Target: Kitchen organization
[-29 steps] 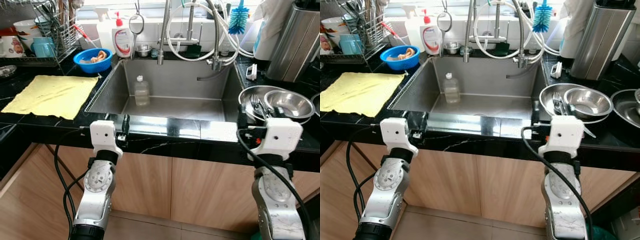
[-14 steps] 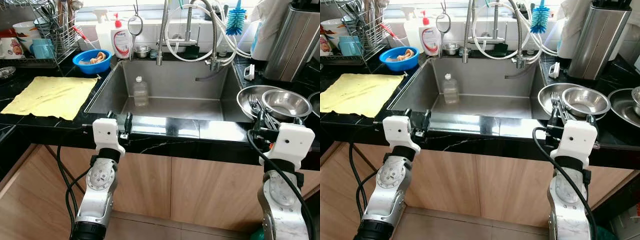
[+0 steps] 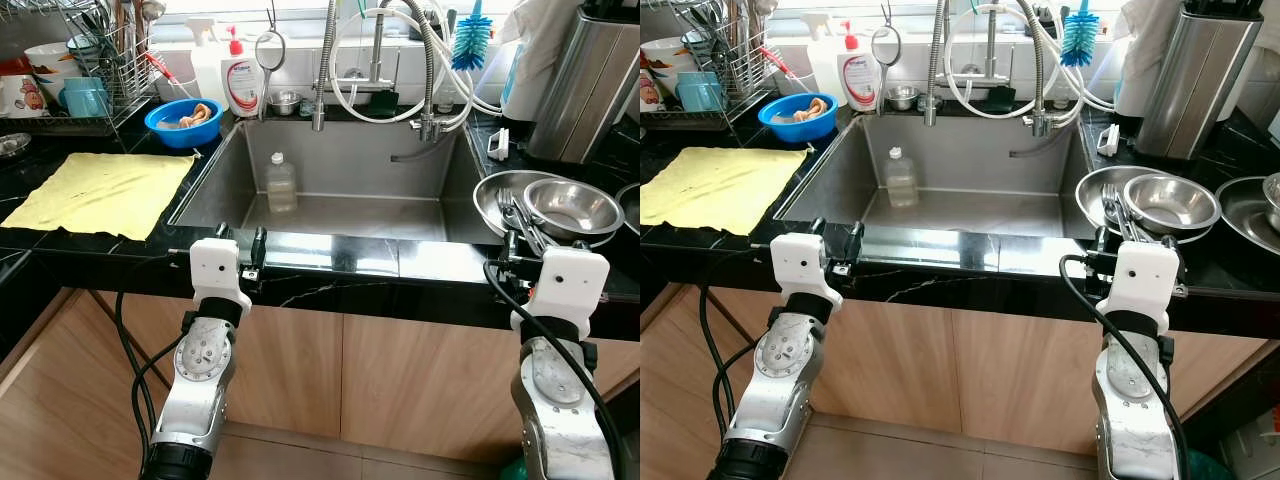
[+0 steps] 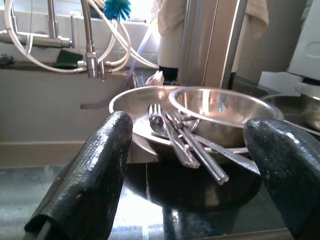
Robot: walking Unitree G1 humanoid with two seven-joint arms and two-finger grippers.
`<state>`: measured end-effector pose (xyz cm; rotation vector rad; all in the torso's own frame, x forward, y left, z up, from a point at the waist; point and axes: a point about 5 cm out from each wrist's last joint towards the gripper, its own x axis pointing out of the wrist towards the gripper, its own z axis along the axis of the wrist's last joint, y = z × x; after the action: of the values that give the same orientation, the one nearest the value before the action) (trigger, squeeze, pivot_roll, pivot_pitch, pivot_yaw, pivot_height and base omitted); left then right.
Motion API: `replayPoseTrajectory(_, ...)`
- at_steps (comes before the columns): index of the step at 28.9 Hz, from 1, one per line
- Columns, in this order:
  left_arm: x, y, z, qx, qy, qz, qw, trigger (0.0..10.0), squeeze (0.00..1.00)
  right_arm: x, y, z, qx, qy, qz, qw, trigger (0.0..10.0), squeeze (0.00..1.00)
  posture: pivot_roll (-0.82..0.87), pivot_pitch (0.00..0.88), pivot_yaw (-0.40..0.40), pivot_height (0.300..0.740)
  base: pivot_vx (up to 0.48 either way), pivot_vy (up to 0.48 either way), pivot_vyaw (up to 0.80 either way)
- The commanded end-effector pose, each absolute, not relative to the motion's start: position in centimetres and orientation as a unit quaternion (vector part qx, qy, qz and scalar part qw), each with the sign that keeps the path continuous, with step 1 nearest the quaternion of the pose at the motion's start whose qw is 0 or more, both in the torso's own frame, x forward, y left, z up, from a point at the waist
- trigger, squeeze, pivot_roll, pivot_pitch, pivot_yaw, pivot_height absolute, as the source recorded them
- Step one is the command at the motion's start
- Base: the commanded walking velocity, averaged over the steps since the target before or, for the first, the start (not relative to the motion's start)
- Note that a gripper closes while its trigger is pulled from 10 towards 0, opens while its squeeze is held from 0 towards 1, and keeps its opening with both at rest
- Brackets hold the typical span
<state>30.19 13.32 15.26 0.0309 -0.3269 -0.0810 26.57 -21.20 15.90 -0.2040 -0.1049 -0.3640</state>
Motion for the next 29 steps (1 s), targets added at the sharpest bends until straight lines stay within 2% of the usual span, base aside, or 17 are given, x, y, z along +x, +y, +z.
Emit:
replayPoseTrajectory(1, 30.27, 13.38, 15.35, 0.019, -0.166, -0.042, 0.985, 10.0, 0.00, 26.79, -20.97, 15.62, -0.096, -0.040, -0.174, 0.979, 10.0, 0.00, -0.15, 0.000, 0.044, 0.740, 0.000, 0.000, 0.00)
replayPoseTrajectory(16, 30.18, 13.41, 15.14, 0.025, -0.163, -0.041, 0.985, 10.0, 0.00, 26.92, -21.20, 14.81, -0.097, -0.012, -0.182, 0.978, 10.0, 0.00, -0.14, 0.000, 0.043, 0.740, 0.000, 0.000, 0.00)
replayPoseTrajectory(17, 30.18, 13.40, 15.14, 0.026, -0.163, -0.042, 0.985, 10.0, 0.00, 26.98, -21.27, 14.90, -0.095, -0.014, -0.182, 0.978, 0.0, 0.00, -0.14, 0.000, 0.043, 0.740, 0.000, 0.000, 0.00)
replayPoseTrajectory(29, 30.22, 13.23, 14.95, 0.030, -0.159, -0.047, 0.986, 10.0, 0.00, 27.28, -21.07, 15.04, -0.084, -0.018, -0.179, 0.980, 0.0, 0.00, -0.15, 0.000, 0.051, 0.740, 0.000, 0.000, 0.00)
